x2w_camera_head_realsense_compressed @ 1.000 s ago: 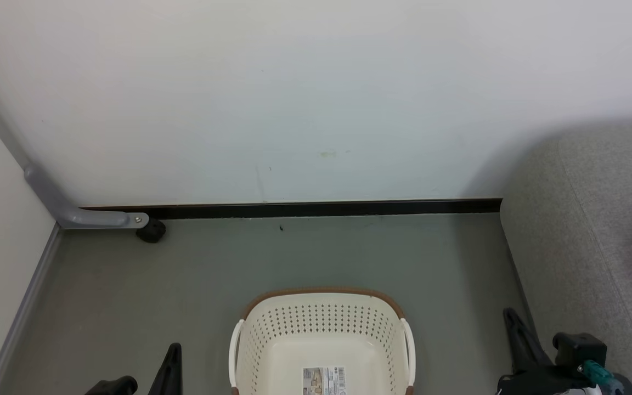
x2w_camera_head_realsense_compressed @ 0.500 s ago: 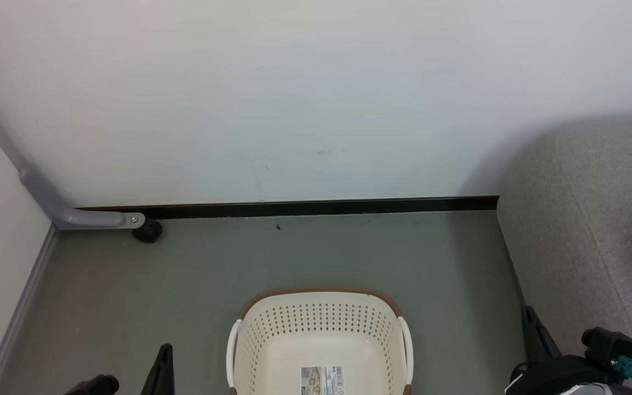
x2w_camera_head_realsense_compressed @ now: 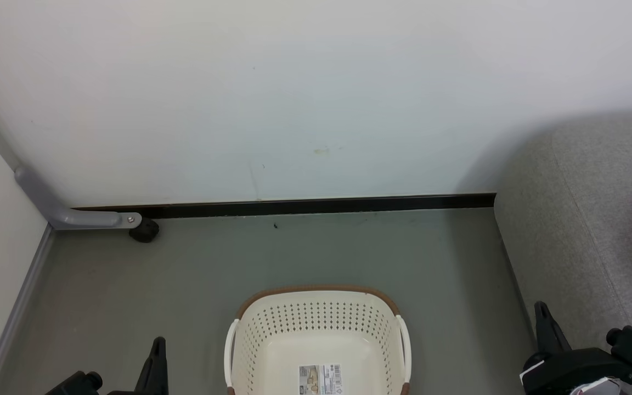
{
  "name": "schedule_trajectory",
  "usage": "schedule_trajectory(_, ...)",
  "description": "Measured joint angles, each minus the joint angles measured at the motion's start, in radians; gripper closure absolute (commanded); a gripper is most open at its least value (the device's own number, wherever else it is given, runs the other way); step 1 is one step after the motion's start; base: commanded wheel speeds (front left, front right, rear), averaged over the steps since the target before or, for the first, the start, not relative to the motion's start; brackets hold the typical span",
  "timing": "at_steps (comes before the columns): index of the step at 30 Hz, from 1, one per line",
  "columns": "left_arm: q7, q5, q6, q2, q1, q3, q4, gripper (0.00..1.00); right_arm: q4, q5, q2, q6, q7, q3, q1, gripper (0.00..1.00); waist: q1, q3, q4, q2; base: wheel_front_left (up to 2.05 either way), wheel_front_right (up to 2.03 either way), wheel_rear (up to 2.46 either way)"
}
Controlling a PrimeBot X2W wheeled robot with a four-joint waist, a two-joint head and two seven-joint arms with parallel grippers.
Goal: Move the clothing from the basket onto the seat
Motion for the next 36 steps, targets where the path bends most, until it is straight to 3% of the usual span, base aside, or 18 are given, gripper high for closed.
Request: schedule_trajectory(36,0.126,-0.390,-0.036,-0.033,-0.027,0.105,-0.050,1.00,-0.081,0.505,0.002,0.043,0.124,-0.105,0.000,1.00,0.0000,0.012,-0.018,-0.0001,0.00,0.00,0.00)
